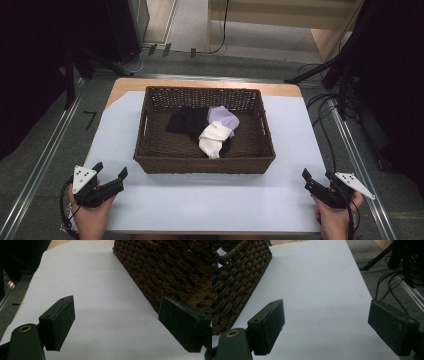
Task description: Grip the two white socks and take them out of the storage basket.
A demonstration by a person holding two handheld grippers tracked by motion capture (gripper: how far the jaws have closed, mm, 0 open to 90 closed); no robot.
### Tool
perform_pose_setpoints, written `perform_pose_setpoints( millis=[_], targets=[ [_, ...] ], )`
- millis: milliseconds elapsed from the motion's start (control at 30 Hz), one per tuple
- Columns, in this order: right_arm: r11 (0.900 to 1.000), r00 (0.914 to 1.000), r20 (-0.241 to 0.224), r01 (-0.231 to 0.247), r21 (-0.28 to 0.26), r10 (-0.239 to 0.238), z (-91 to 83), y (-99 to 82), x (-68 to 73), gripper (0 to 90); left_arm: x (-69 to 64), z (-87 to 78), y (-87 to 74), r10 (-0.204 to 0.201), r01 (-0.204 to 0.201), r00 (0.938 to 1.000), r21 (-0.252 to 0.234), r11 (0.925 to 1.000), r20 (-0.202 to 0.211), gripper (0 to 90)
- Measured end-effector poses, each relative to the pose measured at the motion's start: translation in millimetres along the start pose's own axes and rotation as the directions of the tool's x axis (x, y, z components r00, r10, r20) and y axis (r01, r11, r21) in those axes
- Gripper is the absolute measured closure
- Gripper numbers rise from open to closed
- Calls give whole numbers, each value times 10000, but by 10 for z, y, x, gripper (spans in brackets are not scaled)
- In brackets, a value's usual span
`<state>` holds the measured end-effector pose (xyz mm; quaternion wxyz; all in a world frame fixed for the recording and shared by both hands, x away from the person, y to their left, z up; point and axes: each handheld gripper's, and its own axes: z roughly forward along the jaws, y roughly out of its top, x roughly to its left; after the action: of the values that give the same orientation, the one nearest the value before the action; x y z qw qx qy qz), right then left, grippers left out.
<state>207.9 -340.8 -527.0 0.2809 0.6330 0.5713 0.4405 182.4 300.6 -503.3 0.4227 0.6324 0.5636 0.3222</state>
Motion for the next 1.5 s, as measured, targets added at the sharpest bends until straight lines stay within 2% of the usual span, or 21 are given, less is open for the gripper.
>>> perform_pose_setpoints(
  millis=[67, 233, 333, 400, 467, 633, 767, 800, 867, 933, 1033, 1067, 1100, 1167, 1233, 1300, 1367, 1400, 1433, 1467, 1500],
  targets=[
    [10000, 10000, -48, -56, 58, 56, -2, -3, 4, 139, 1, -1, 0, 5, -5, 10000, 9, 10000, 1, 150],
    [9989, 9996, -96, 282, 366, -279, 30, 0, 35, 169, -10, -1, -1, 73, -73, 10000, -20, 10000, -47, 151],
    [9959, 9973, -553, 515, 750, -474, 71, 29, 2, 179, -13, -1, -2, 66, -66, 10000, -48, 10000, -50, 151],
    [9907, 9949, -961, 416, 1292, -292, 97, 59, -15, 181, -12, 2, 1, 104, -104, 9999, 21, 9999, -30, 150],
    [9830, 9900, -1354, 620, 1730, -386, 139, 98, -39, 187, -16, 5, 3, 162, -162, 9999, 78, 9998, -53, 151],
    [9536, 9820, -1586, 1425, 2652, -1027, 239, 241, -46, 194, -25, 15, 5, 188, -188, 9998, 126, 9997, -72, 151],
    [9178, 9725, -2003, 1846, 3516, -1188, 342, 399, -45, 205, -19, 21, 8, 132, -132, 9999, 151, 9998, -30, 151],
    [8949, 9690, -2107, 2051, 3964, -1288, 388, 448, -36, 205, -18, 21, 8, 130, -130, 9999, 148, 9998, -17, 150],
    [8501, 9592, -2139, 2651, 4550, -1846, 463, 518, -17, 222, -15, 23, 8, 131, -131, 9999, 152, 9998, 29, 151],
    [8110, 9534, -2118, 2951, 5051, -2150, 535, 585, 16, 231, -14, 23, 8, 126, -127, 9999, 155, 9998, 41, 151],
    [7567, 9340, -2361, 3560, 5484, -2683, 604, 691, 105, 240, -13, 24, 8, 109, -110, 9999, 152, 9998, 41, 151],
    [7567, 9340, -2361, 3560, 5484, -2683, 604, 691, 105, 240, -13, 24, 8, 109, -110, 9999, 152, 9998, 41, 151],
    [7175, 9195, -2660, 3923, 5756, -2893, 646, 765, 159, 240, -11, 26, 9, 75, -76, 10000, 179, 9998, 53, 151],
    [6754, 9084, -2986, 4174, 6080, -2925, 691, 830, 221, 240, -5, 29, 9, 50, -52, 10000, 192, 9998, 79, 151],
    [6238, 8872, -3407, 4611, 6311, -3111, 736, 873, 290, 240, -2, 28, 11, 56, -58, 9999, 235, 9997, 84, 152],
    [5535, 8552, -3833, 5180, 6522, -3488, 771, 903, 367, 239, -2, 33, 13, 18, -20, 10000, 237, 9997, 86, 153],
    [4940, 8174, -4219, 5742, 6529, -3924, 796, 928, 454, 238, -1, 33, 12, 13, -16, 9999, 239, 9997, 104, 153],
    [4940, 8174, -4219, 5742, 6529, -3924, 796, 928, 454, 238, -2, 32, 14, 14, -17, 10000, 263, 9997, 90, 153],
    [4547, 7927, -4534, 6067, 6521, -4074, 821, 957, 536, 237, -1, 32, 14, 27, -30, 9999, 262, 9997, 101, 153],
    [4385, 7856, -4644, 6154, 6550, -4090, 834, 975, 573, 237, -1, 31, 14, 29, -32, 9999, 266, 9996, 99, 153],
    [4385, 7856, -4644, 6154, 6550, -4090, 834, 975, 573, 237, -1, 31, 14, 29, -32, 9999, 266, 9996, 99, 153]
  ],
)
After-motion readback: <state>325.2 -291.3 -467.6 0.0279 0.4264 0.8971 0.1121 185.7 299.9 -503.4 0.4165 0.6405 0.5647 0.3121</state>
